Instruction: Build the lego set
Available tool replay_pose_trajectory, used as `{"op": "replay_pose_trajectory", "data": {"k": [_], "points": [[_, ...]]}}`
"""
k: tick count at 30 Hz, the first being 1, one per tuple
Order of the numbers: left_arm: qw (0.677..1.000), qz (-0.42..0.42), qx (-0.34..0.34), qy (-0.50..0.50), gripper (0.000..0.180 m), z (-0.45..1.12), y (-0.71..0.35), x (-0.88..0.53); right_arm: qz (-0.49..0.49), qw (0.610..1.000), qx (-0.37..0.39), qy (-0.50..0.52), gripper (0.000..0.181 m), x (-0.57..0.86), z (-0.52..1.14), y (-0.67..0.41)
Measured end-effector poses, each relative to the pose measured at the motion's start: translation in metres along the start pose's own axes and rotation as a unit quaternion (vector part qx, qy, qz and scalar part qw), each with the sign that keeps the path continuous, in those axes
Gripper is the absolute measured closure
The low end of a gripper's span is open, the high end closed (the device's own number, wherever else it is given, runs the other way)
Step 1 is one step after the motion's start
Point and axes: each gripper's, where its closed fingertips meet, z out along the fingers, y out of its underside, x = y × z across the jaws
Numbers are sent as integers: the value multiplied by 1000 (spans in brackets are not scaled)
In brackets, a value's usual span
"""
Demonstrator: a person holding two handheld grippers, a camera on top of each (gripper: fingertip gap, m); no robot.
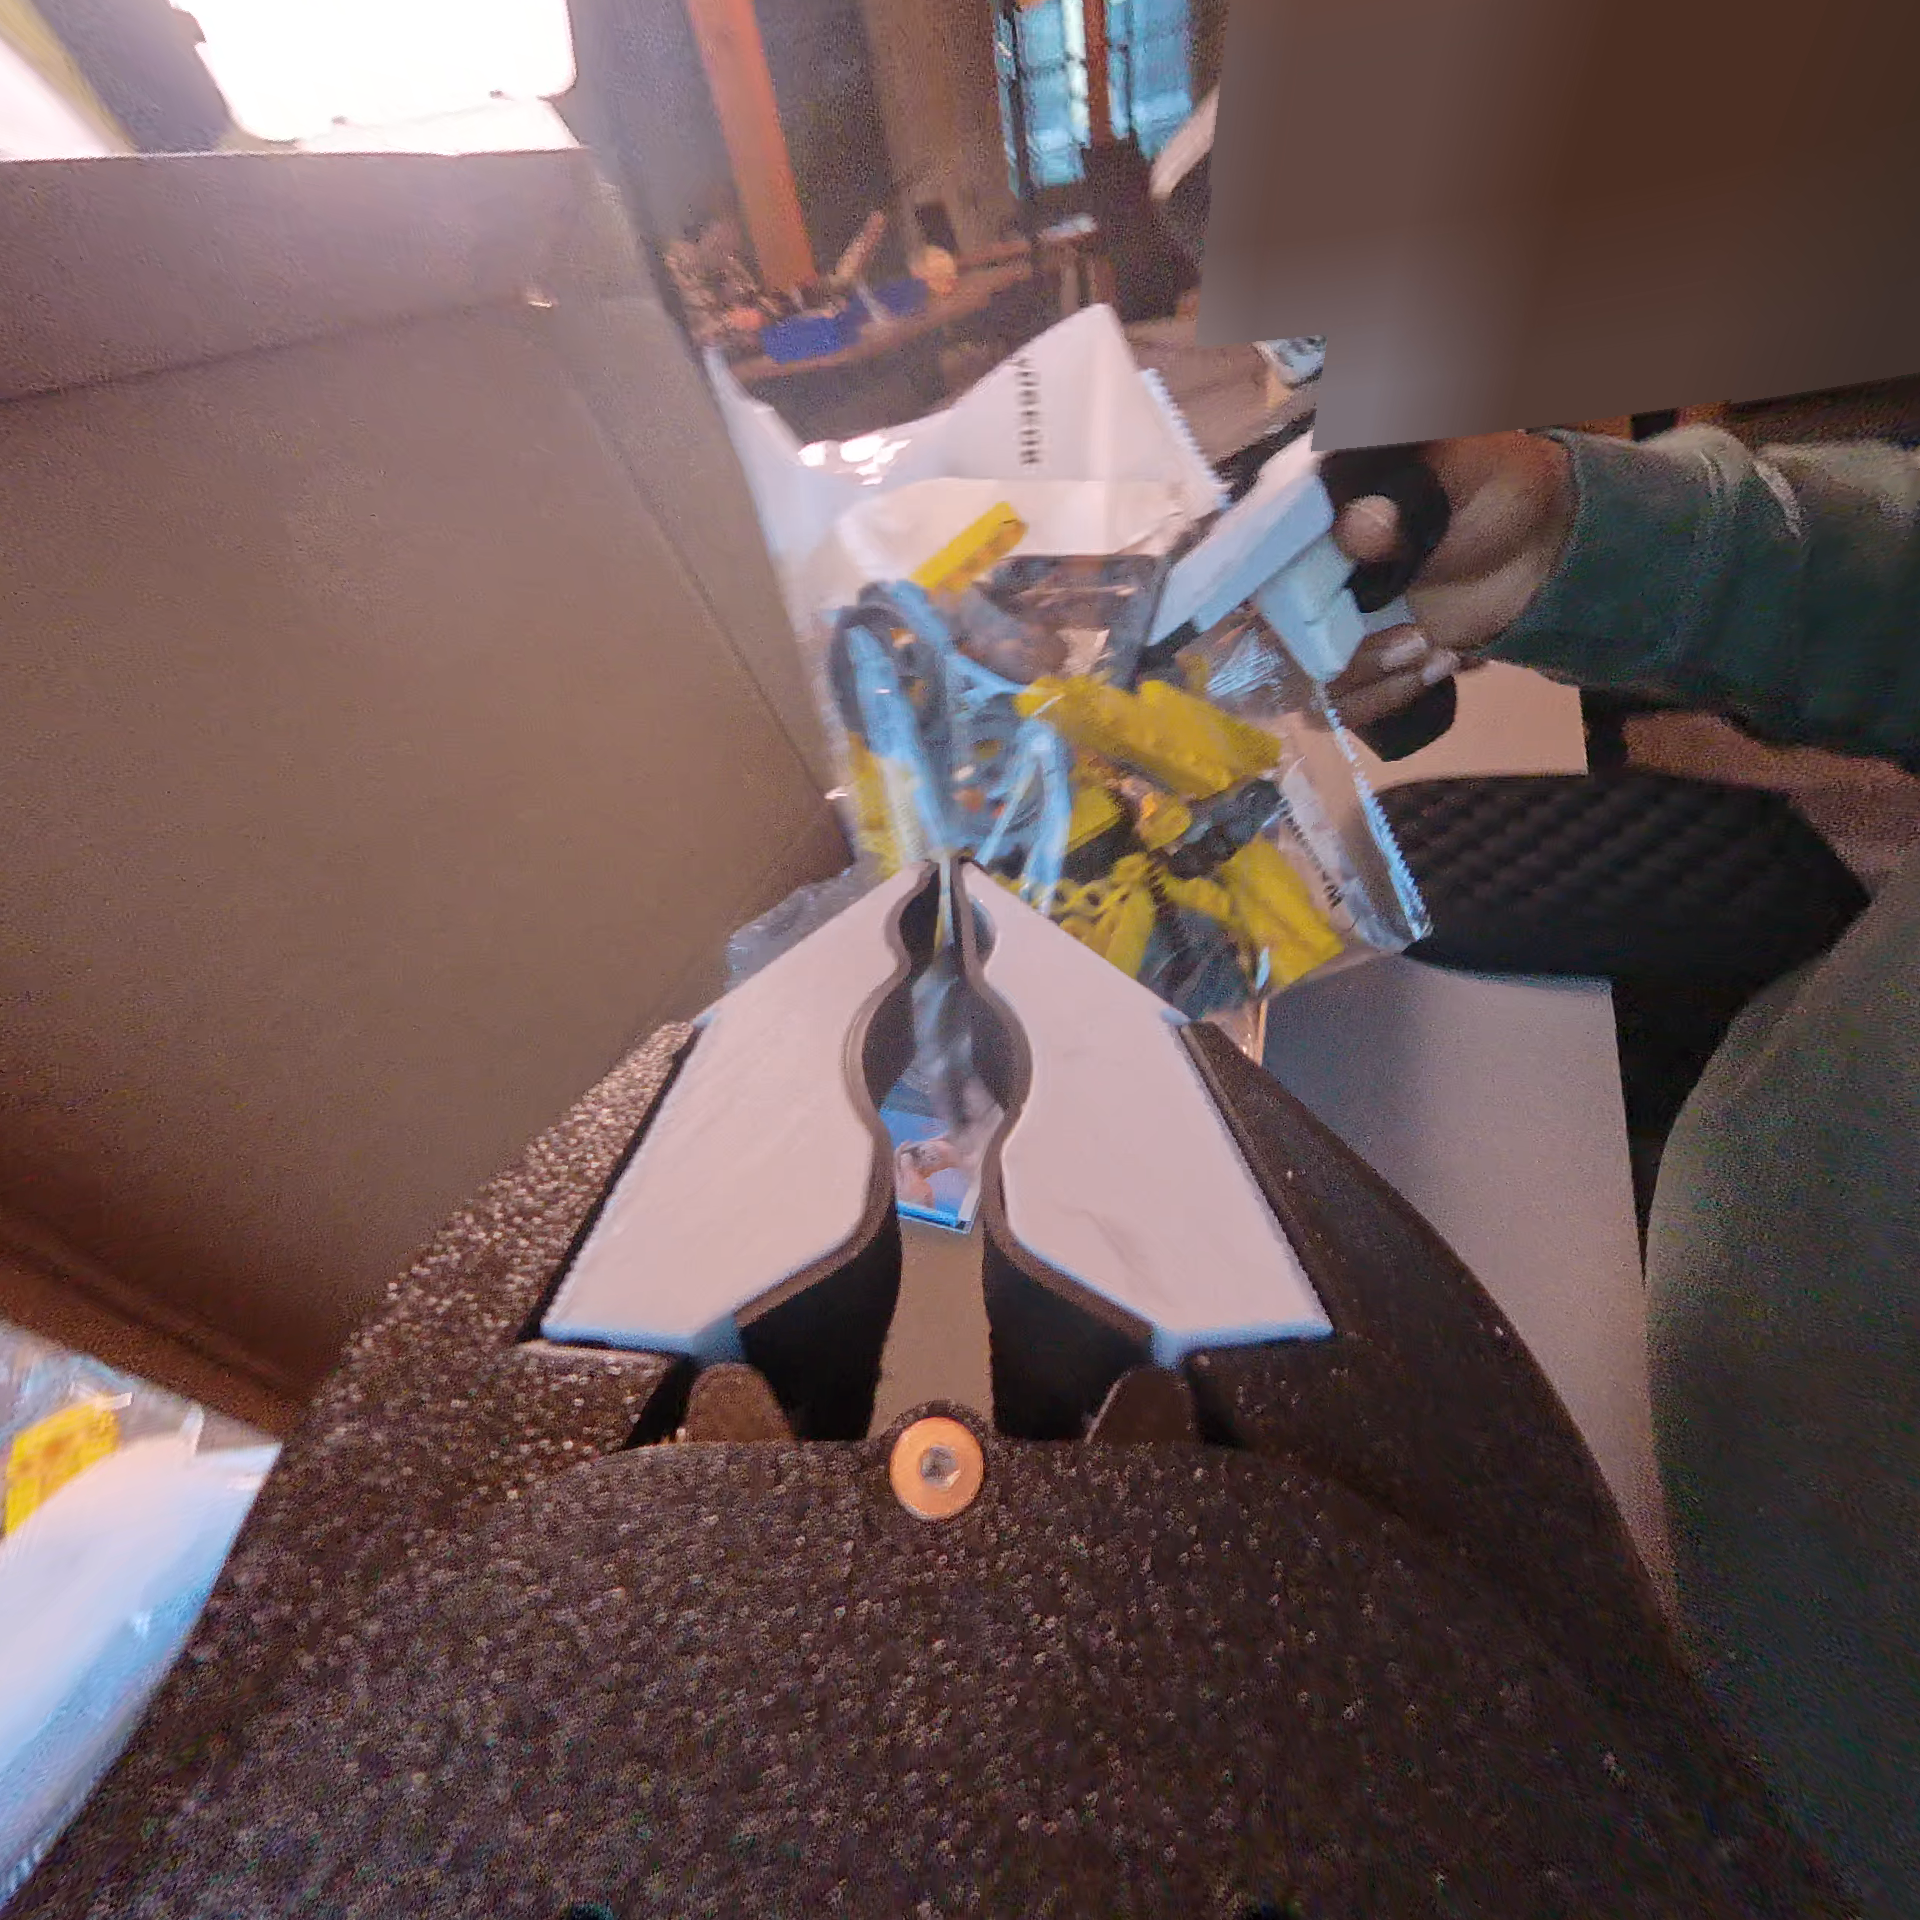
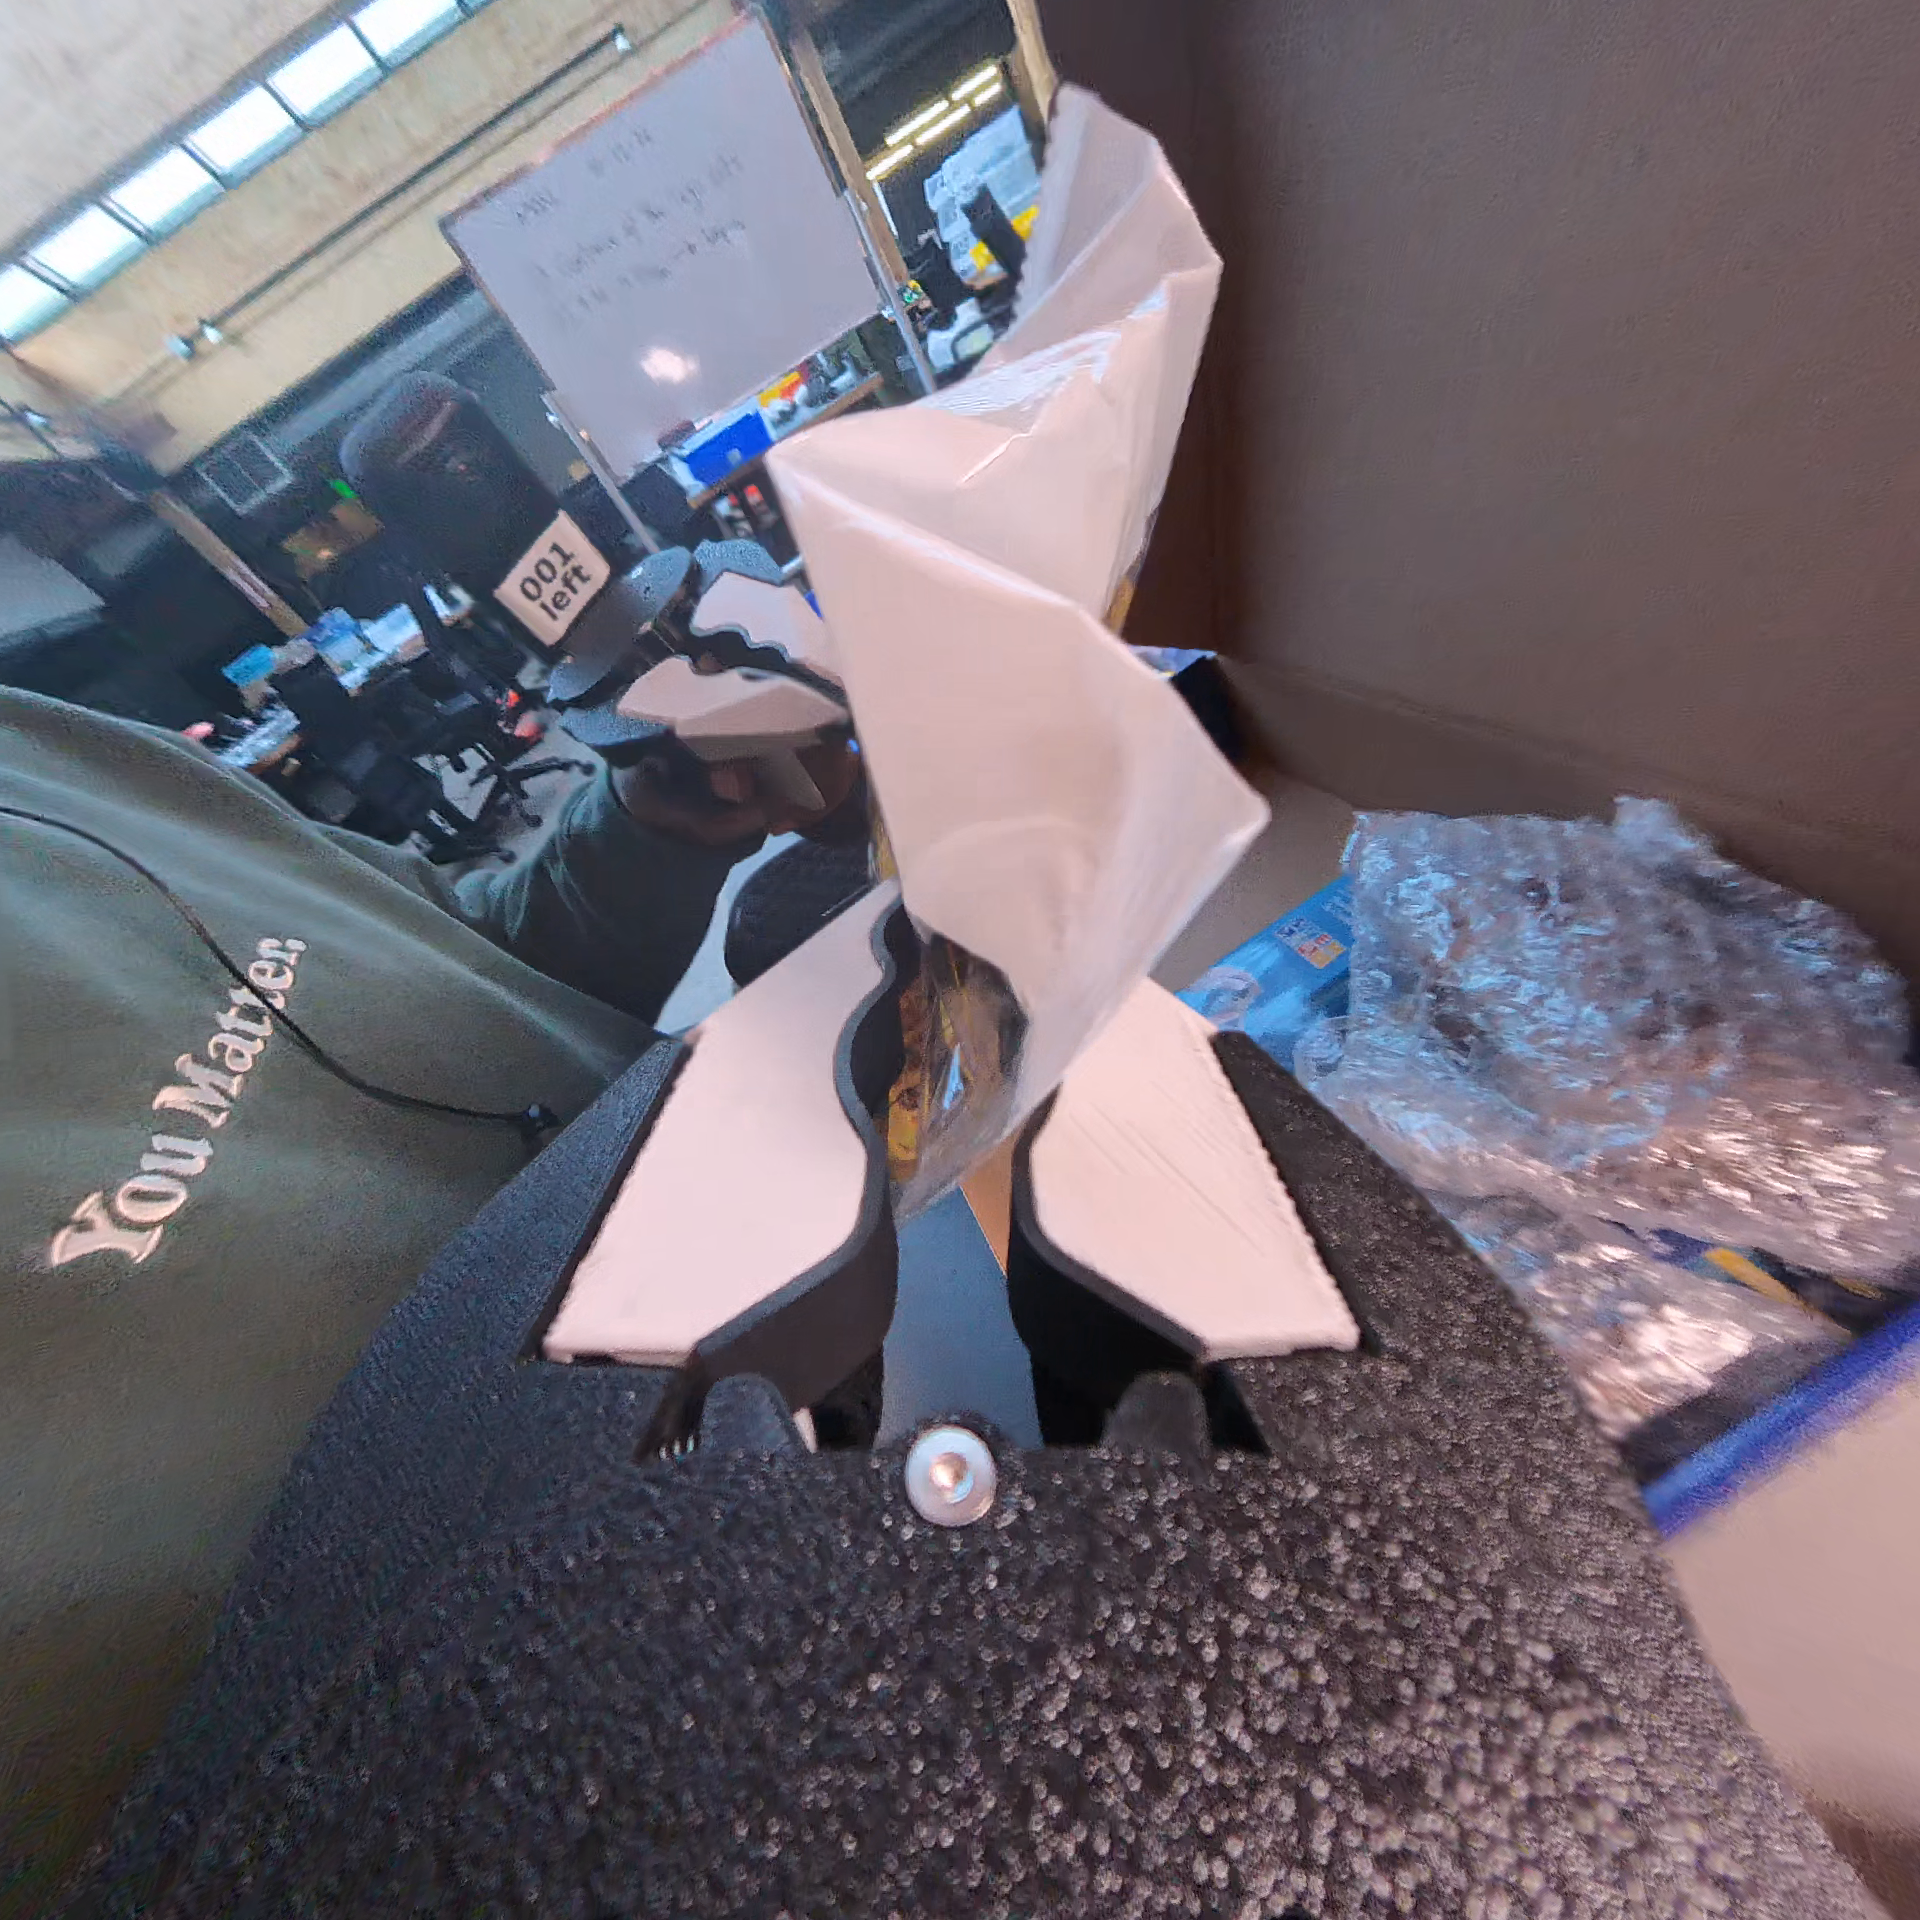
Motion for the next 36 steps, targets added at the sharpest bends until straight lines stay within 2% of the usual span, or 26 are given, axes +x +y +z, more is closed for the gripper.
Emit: {"op": "replay_pose_trajectory", "data": {"k": [4,8,11,14,17,19,20,23,26,30,32,33,35,36], "points": [[993,-96,15,-61,152,-36,12,-37,-33,995,15,96,173,17,-58,-34],[985,-129,-14,-112,148,-55,49,-55,-24,972,51,230,173,61,-129,-71],[983,-148,-19,-108,146,-53,63,-50,6,948,84,308,172,107,-174,-89],[984,-146,-24,-99,145,-44,66,-47,41,928,130,346,172,157,-195,-105],[986,-134,-32,-91,144,-35,64,-44,74,910,215,346,171,206,-196,-121],[987,-129,-39,-88,143,-32,64,-44,133,890,242,363,170,249,-195,-110],[987,-127,-42,-88,143,-31,65,-44,157,887,228,369,162,268,-190,-96],[986,-129,-47,-95,143,-36,69,-45,179,868,121,448,112,309,-191,-38],[983,-143,-49,-103,143,-43,77,-48,111,833,68,537,110,305,-219,-15],[982,-152,-43,-107,143,-45,80,-51,-40,786,5,617,104,255,-242,-31],[982,-154,-38,-105,143,-42,79,-53,-118,768,-23,629,109,221,-239,-48],[982,-156,-35,-102,143,-39,79,-53,-146,779,-33,609,117,202,-226,-55],[982,-159,-32,-96,143,-33,79,-54,-186,848,-64,492,135,160,-170,-54],[982,-160,-31,-93,143,-30,79,-53,-188,878,-79,432,136,141,-142,-49]]}}
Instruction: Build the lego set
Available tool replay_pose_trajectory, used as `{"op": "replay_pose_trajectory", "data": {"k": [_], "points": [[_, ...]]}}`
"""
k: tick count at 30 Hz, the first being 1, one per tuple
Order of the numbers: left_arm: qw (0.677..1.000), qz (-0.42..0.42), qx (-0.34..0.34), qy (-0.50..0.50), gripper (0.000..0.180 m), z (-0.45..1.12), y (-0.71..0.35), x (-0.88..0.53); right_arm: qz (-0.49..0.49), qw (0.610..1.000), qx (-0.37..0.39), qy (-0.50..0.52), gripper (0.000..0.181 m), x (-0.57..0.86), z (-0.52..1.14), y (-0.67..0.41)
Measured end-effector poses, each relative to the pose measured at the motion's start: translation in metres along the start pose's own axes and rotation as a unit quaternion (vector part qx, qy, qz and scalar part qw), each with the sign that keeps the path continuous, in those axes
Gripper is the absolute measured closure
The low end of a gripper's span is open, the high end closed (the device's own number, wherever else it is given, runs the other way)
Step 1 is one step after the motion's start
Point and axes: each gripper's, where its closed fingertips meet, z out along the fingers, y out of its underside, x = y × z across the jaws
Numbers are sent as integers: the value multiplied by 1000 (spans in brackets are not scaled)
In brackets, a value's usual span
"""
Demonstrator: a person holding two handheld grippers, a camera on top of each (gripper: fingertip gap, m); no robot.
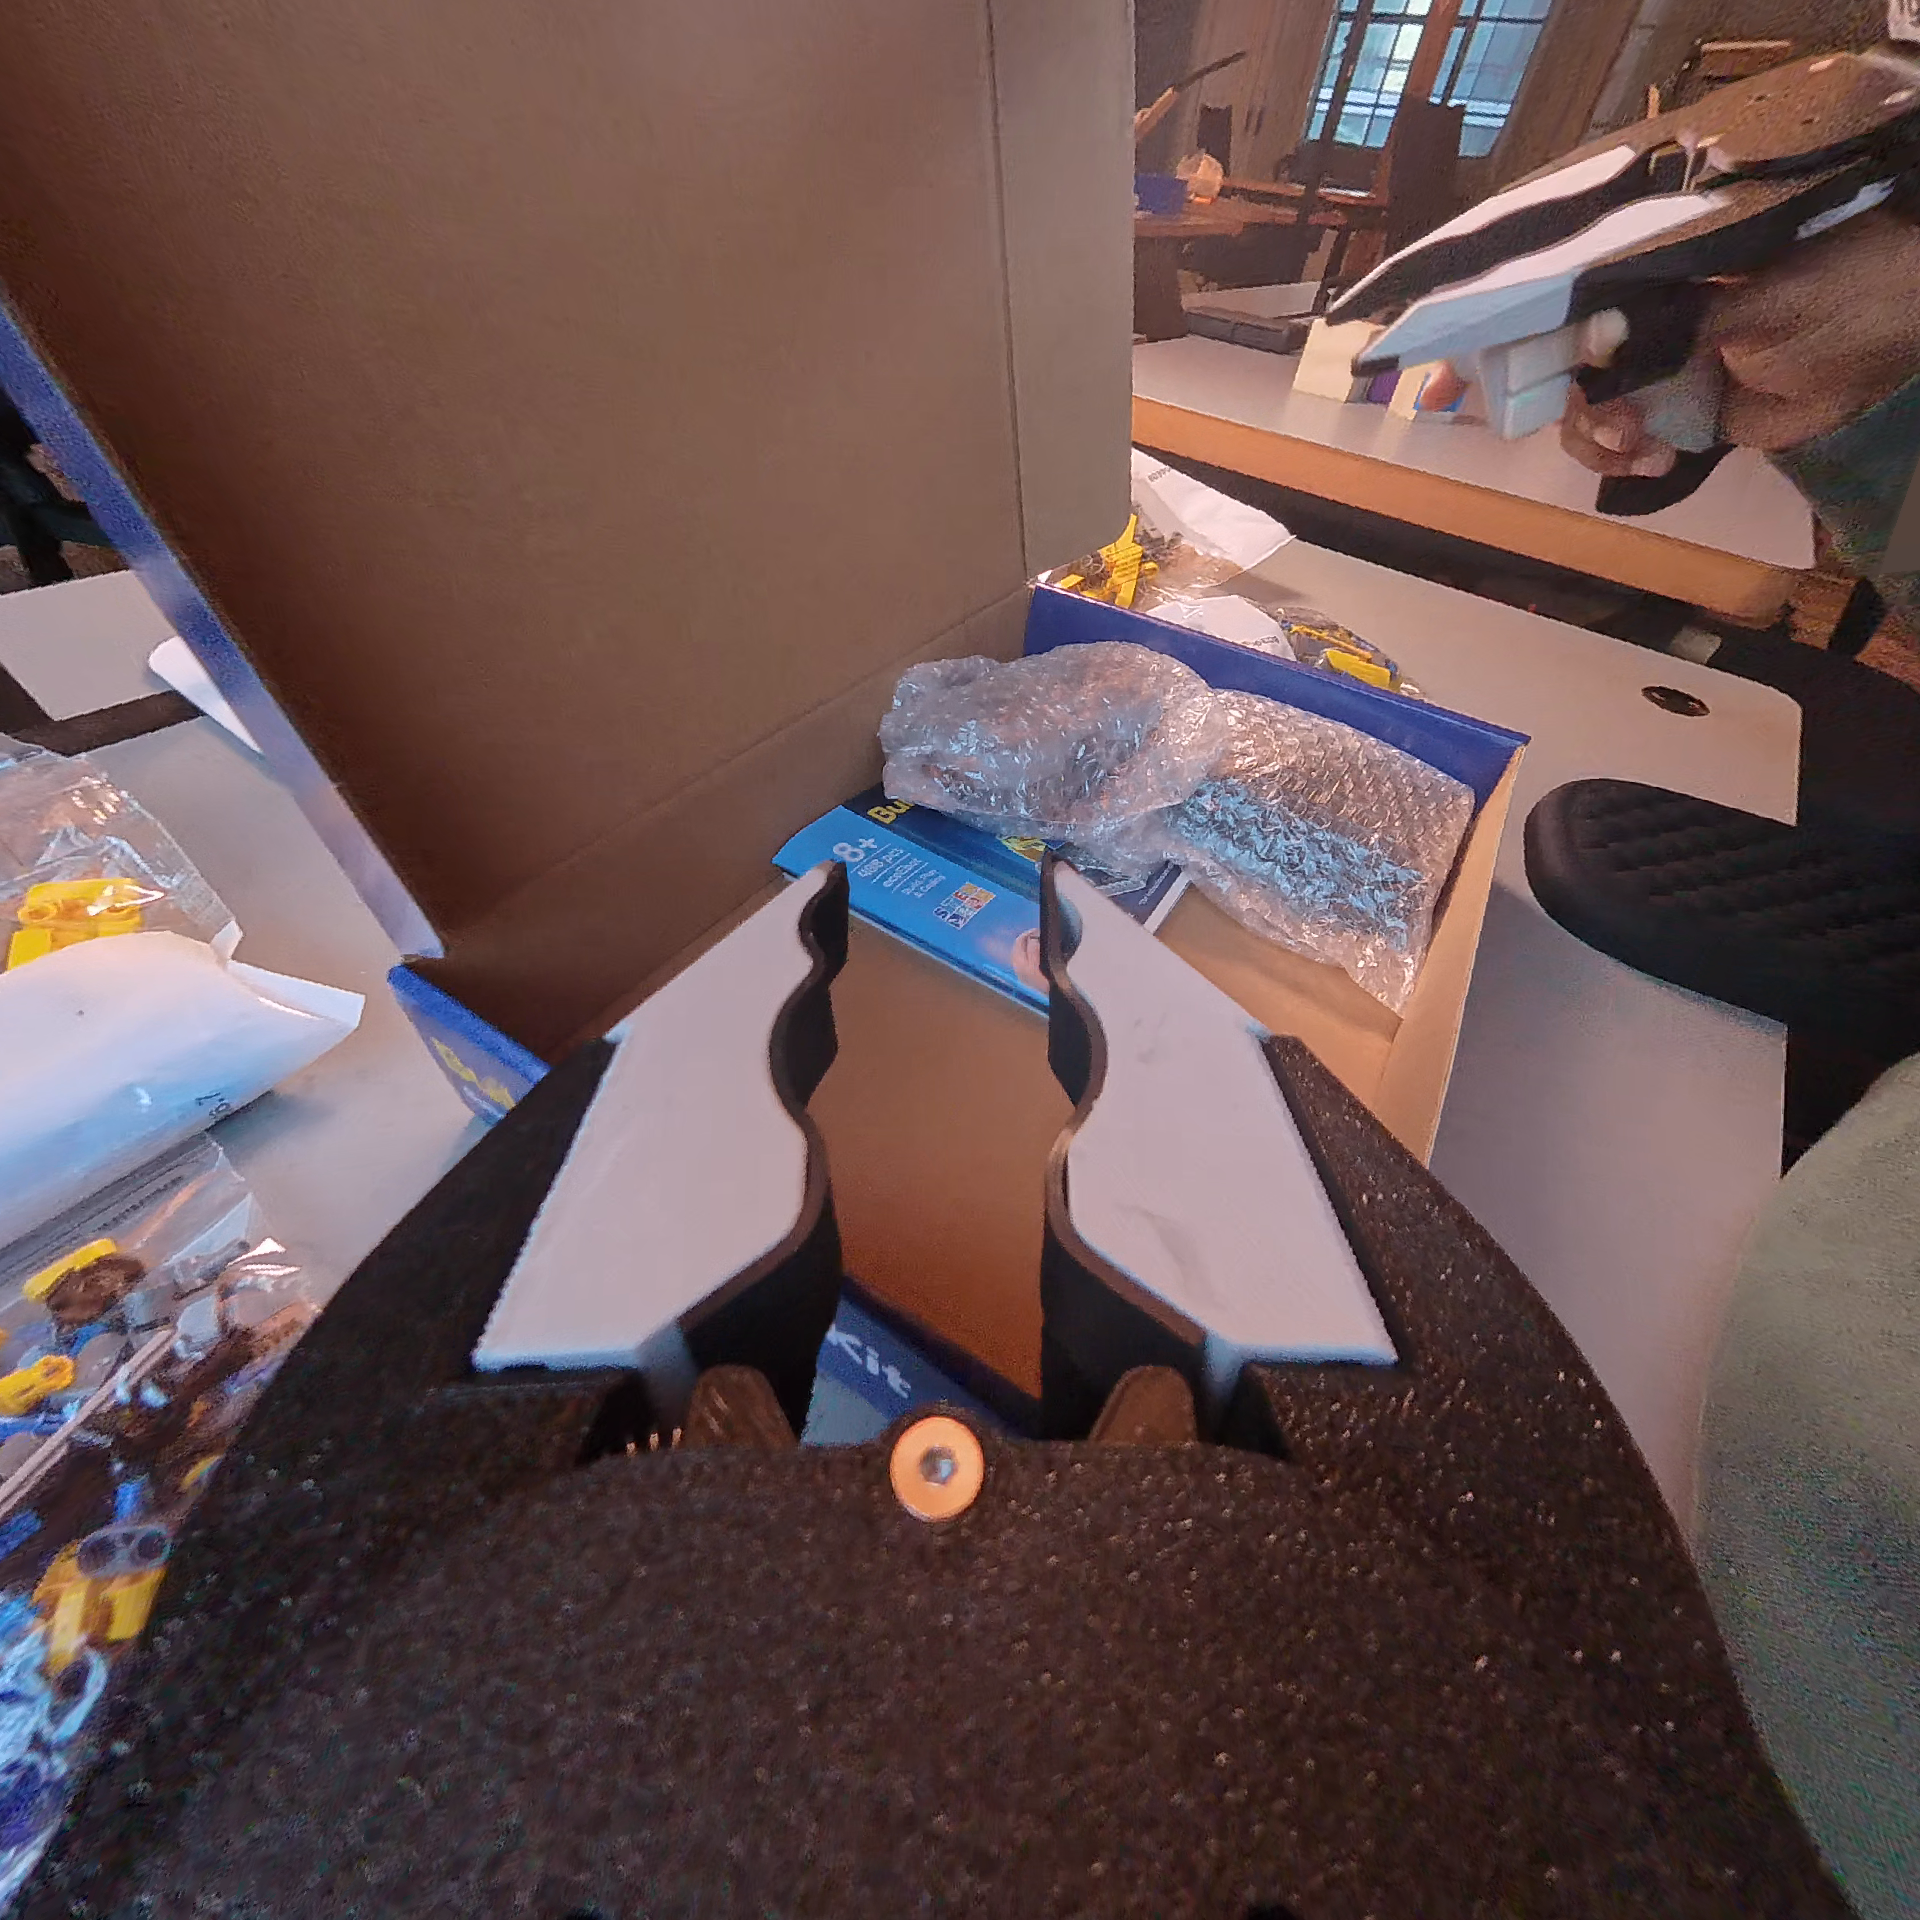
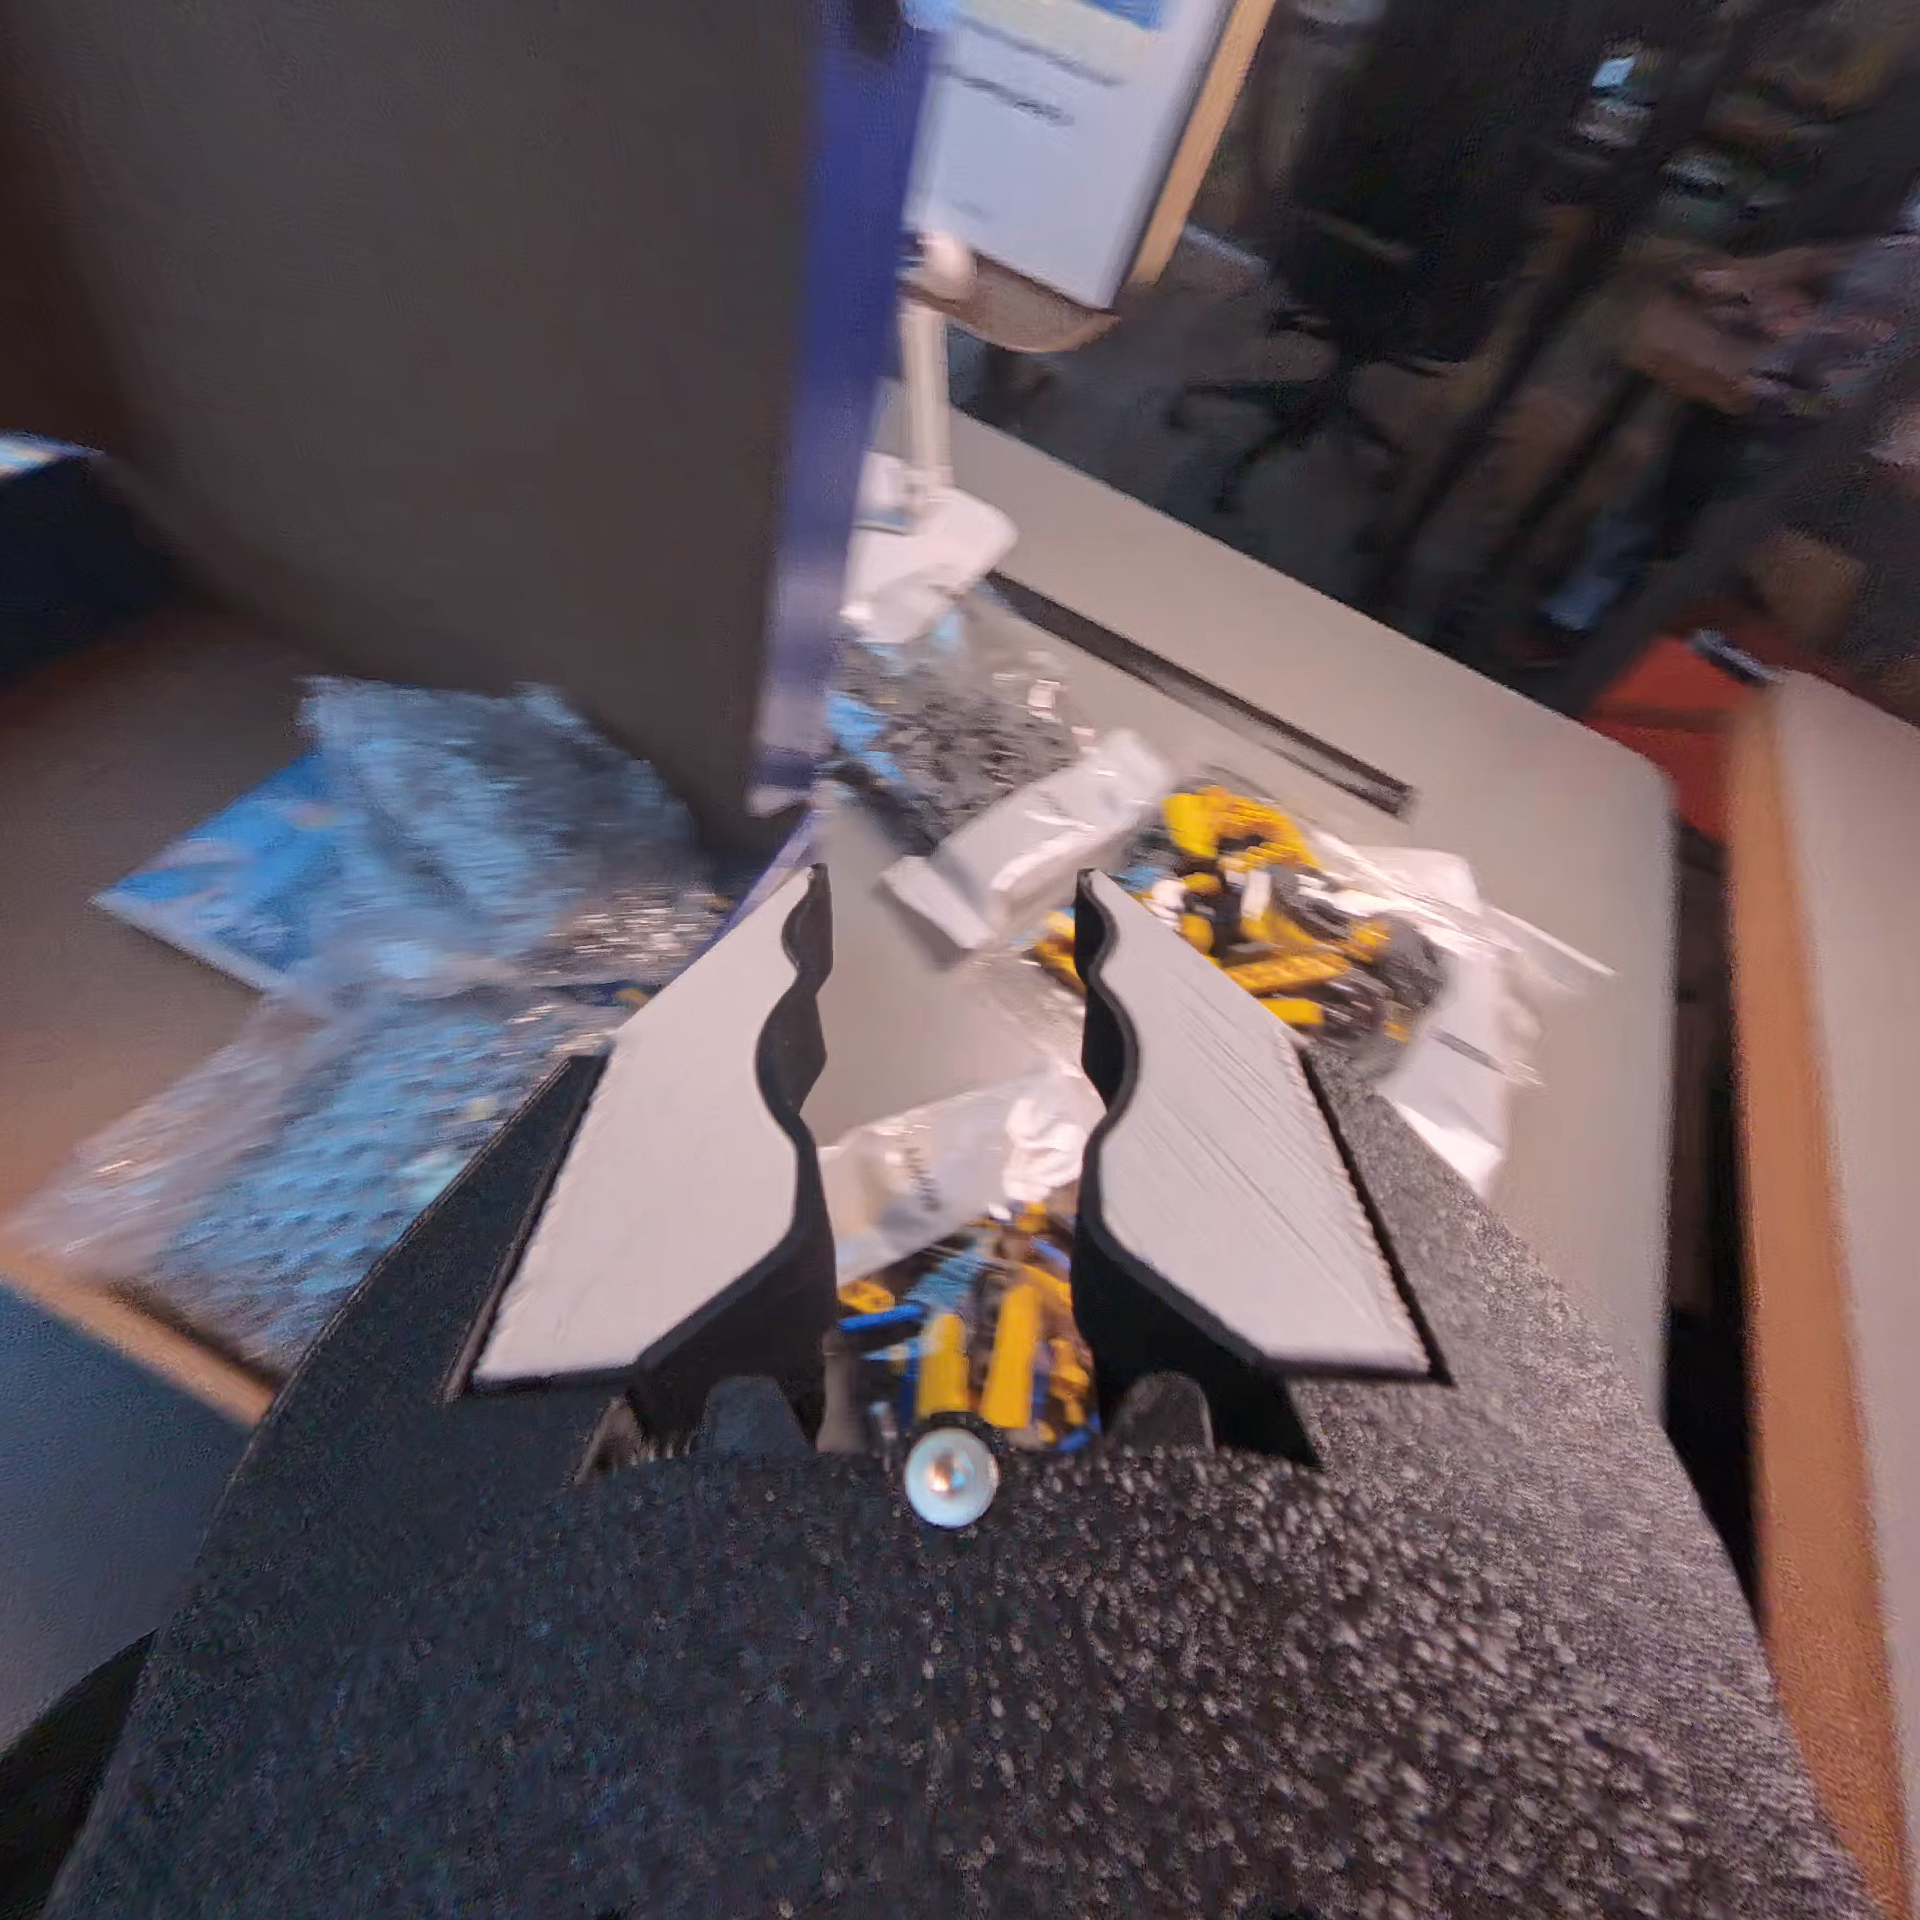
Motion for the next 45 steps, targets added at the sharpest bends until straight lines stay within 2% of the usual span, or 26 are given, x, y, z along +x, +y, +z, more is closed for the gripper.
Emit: {"op": "replay_pose_trajectory", "data": {"k": [2,5,11,13,20,21,22,29,31,36,40,45], "points": [[1000,2,0,8,143,6,0,4,-30,993,-27,-111,135,-59,6,-4],[1000,4,3,18,143,10,-2,9,-96,973,-86,-191,130,-113,32,5],[1000,14,6,9,143,-3,-4,12,-179,926,-224,-246,107,-150,101,37],[1000,10,9,-2,143,-13,-2,9,-204,909,-264,-248,107,-154,116,55],[998,-32,47,-4,148,-34,-5,2,-224,912,-224,-260,119,-164,122,49],[999,-30,46,-1,148,-32,-5,2,-217,917,-209,-262,129,-165,116,43],[999,-25,43,0,147,-31,-5,2,-200,928,-180,-259,141,-165,111,30],[999,-12,36,20,147,-19,-4,9,-108,964,-68,-234,161,-129,40,-26],[999,-11,37,21,147,-18,-4,10,-92,972,-53,-209,162,-109,20,-32],[999,-11,37,21,147,-18,-3,10,-79,988,-61,-114,164,-51,-15,-24],[999,-8,32,20,147,-15,-2,11,-97,990,-98,-11,164,-4,-14,-5],[999,-5,26,21,147,-12,-1,17,-103,985,-137,30,164,4,23,27]]}}
